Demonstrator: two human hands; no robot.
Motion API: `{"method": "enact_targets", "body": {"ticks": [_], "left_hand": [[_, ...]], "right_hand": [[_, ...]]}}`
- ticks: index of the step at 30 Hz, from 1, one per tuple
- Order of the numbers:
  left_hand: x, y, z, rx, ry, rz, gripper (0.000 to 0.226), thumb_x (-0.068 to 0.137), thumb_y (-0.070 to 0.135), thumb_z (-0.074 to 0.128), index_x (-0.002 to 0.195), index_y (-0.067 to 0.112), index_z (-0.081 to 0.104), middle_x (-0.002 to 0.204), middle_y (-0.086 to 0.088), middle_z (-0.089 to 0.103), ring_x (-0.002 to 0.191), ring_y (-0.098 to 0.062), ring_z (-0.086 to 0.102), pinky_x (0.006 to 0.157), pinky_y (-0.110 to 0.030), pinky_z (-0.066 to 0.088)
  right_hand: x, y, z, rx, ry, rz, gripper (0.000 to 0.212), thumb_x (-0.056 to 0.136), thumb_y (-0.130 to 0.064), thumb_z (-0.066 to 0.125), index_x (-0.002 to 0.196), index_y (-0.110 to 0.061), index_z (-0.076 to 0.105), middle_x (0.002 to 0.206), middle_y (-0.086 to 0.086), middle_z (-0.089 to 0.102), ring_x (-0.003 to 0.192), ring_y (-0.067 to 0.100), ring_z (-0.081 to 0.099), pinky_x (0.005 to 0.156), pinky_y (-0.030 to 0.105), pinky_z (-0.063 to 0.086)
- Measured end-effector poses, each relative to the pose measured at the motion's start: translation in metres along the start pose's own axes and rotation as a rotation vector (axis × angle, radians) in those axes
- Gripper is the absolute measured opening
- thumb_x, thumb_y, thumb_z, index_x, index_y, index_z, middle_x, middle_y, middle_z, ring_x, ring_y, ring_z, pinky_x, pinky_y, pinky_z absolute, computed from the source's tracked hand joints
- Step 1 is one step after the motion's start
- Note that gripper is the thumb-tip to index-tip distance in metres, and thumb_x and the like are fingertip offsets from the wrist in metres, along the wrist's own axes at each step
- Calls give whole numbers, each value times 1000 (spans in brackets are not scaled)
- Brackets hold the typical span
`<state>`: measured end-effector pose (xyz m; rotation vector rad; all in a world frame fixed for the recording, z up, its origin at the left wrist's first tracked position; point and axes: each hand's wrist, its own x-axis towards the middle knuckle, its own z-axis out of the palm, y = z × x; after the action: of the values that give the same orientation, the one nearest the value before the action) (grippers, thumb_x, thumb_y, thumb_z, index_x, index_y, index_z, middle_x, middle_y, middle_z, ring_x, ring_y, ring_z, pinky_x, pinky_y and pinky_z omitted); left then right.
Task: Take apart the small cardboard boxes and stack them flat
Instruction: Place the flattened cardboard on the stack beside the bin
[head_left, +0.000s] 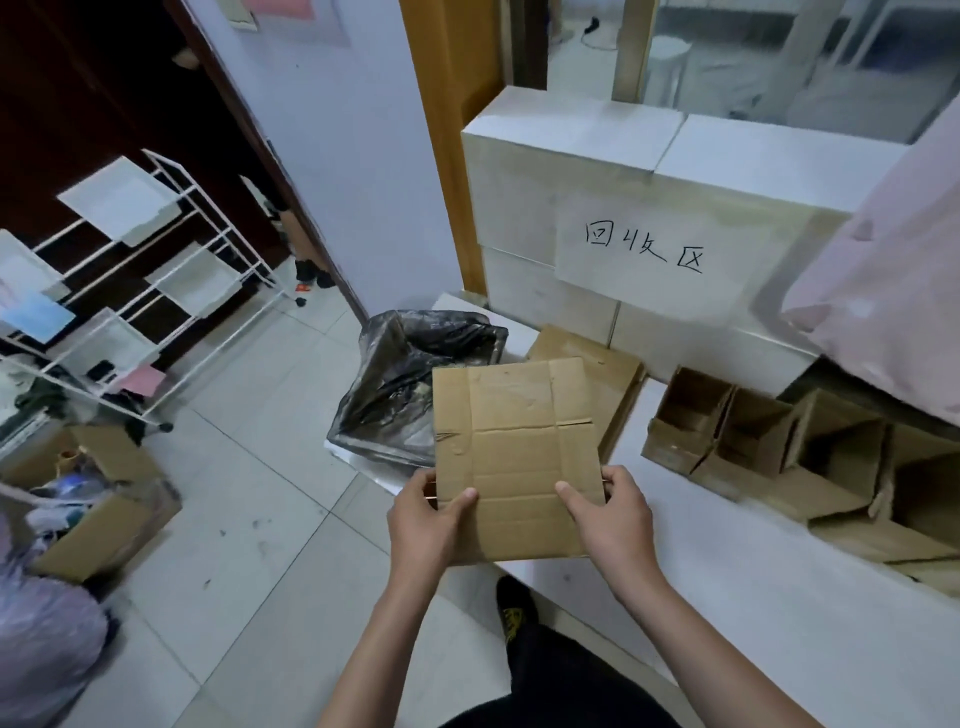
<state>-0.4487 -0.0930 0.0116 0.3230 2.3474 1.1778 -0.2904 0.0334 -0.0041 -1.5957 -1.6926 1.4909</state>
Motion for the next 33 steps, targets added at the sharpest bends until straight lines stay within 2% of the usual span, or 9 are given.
{"method": "enact_targets", "body": {"ticks": [4, 12, 17, 21, 24, 28, 31, 33], "left_hand": [[41, 18, -8, 15, -51, -3, 34, 81, 24, 81, 112, 22, 68, 101, 8, 73, 94, -14, 68, 87, -42, 56], [111, 47, -13, 74, -195, 77, 38, 83, 26, 81, 117, 22, 65, 105, 9, 72, 93, -7, 67, 86, -40, 58], [156, 54, -17, 118, -296, 169, 36, 83, 29, 81, 115, 22, 67, 102, 10, 72, 90, -3, 65, 78, -29, 56], [193, 58, -25, 139, -425, 249, 39, 83, 32, 80, 117, 21, 66, 107, 7, 72, 96, -10, 67, 87, -39, 57], [222, 65, -33, 141, -518, 293, 34, 83, 27, 81, 114, 21, 67, 105, 5, 73, 93, -9, 67, 87, -38, 57], [253, 69, -41, 134, -634, 315, 29, 83, 26, 81, 107, 26, 65, 101, 7, 73, 91, -7, 67, 84, -36, 57], [271, 68, -44, 143, -716, 305, 27, 84, 28, 79, 106, 25, 65, 100, 8, 72, 92, -12, 68, 84, -41, 58], [280, 68, -43, 193, -741, 322, 26, 84, 29, 80, 104, 25, 64, 99, 8, 70, 91, -10, 66, 83, -38, 57]], "right_hand": [[25, -22, 20, 0, 16, 28, 28, 84, -37, 76, 104, -28, 58, 94, -19, 62, 83, -6, 57, 61, 15, 43], [57, -51, 45, 44, 104, 73, 28, 84, -37, 76, 104, -27, 59, 95, -17, 64, 85, -3, 59, 61, 16, 44], [60, -64, 69, 60, 233, 126, 25, 84, -39, 76, 99, -30, 59, 91, -17, 64, 80, -5, 58, 58, 12, 40], [57, -78, 95, 71, 362, 152, 24, 84, -40, 76, 97, -30, 58, 88, -17, 64, 78, -4, 59, 55, 10, 39], [52, -90, 119, 130, 477, 162, 23, 82, -37, 77, 93, -30, 58, 87, -14, 66, 79, -1, 62, 60, 19, 44], [46, -106, 148, 157, 582, 195, 23, 82, -39, 78, 89, -31, 57, 83, -13, 65, 76, -11, 58, 55, 14, 39], [43, -112, 164, 172, 641, 227, 23, 82, -39, 78, 91, -30, 58, 85, -11, 66, 74, -2, 62, 57, 17, 44], [43, -114, 171, 184, 661, 252, 23, 83, -38, 77, 93, -30, 58, 87, -11, 67, 79, 1, 63, 61, 21, 48]]}}
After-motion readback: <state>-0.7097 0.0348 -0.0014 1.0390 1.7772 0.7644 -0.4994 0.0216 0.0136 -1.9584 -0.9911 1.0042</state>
